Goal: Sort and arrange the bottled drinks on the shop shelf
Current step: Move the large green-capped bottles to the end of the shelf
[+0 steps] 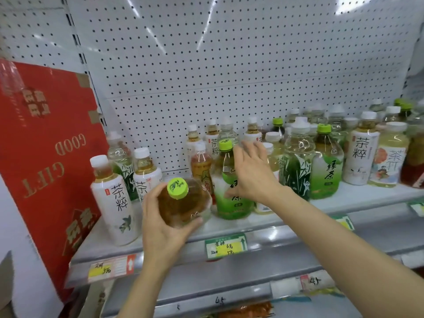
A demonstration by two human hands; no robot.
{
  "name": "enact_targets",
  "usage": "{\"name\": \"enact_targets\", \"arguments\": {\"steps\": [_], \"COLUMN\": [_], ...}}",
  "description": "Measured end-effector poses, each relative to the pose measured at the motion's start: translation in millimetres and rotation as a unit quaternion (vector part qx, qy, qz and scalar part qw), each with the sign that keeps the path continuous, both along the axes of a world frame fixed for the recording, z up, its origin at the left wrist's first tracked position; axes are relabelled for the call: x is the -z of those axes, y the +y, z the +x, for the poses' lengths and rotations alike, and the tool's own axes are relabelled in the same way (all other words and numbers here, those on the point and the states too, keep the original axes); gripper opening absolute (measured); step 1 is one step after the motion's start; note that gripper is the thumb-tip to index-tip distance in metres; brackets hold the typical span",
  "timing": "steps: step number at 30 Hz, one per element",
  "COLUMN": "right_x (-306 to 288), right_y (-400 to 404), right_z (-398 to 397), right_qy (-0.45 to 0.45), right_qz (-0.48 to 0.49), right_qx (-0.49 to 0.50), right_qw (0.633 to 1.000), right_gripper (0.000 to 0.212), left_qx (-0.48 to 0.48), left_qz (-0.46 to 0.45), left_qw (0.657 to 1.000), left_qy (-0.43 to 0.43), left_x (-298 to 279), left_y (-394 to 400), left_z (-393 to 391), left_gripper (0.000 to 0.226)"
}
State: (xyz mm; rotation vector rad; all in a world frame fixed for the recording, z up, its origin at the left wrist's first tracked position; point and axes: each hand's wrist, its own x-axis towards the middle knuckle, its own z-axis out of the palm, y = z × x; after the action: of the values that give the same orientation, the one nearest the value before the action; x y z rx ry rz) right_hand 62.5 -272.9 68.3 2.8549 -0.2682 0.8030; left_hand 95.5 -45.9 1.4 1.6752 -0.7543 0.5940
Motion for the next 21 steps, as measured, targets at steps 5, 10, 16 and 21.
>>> {"name": "enact_targets", "arguments": {"steps": [5,10,16,21], "right_x": [4,28,23,13], "right_y": [19,37,37,17], "right_z": [-3,0,-30,-88], "right_qy": [-0.018,-0.103,-0.228,-0.237], "right_qz": [0.17,0.311,0.472,0.511], "right_qx": [-0.136,-0.213,-0.253,-0.25], "right_qw": [0.976,0.92,0.813,0.787], "right_gripper": [0.106,0.096,0.087,0.083], "left_qx": [0.038,0.083,0.122,0.187], "left_qz": [-0.104,-0.161,-0.181,-0.191], "left_qw": [0.994,0.983,0.973,0.955], "left_qy": [0.013,0.039,0.079,0.131], "left_x": [-28,-38,-28,-28], "left_y": [28,40,37,16], "left_z": [3,4,0,-7], "left_gripper": [0.1,0.086,0.091,0.09]}}
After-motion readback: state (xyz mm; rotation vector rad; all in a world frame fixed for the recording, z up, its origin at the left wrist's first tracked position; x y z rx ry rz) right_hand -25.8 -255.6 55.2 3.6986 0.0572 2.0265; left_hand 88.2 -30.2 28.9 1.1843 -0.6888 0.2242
